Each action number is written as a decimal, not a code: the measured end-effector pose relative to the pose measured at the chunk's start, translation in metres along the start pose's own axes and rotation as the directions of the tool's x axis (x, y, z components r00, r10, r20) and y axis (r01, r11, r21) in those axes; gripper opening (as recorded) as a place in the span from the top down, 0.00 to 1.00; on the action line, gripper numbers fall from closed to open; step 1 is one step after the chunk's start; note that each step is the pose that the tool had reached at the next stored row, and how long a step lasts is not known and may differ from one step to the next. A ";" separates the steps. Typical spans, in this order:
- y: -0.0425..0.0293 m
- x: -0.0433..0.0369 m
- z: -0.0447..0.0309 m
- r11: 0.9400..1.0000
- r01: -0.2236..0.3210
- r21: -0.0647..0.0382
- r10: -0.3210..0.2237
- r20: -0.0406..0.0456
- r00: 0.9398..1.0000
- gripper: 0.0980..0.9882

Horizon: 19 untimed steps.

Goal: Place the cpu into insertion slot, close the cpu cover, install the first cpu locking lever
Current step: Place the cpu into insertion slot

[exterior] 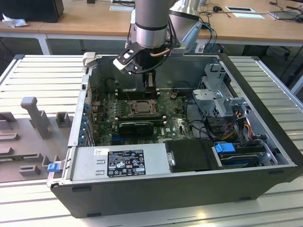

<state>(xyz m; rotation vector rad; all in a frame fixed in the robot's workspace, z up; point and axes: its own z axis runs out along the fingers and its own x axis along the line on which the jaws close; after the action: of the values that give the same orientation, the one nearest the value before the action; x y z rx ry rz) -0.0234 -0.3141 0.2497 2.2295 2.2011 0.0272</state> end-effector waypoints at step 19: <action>-0.0192 -0.0064 0.0276 1.000 0.023 -0.002 -0.023 -0.002 1.000 0.99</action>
<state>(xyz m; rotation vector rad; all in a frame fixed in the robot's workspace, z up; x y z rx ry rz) -0.0421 -0.3200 0.2217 2.2030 2.2265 0.0314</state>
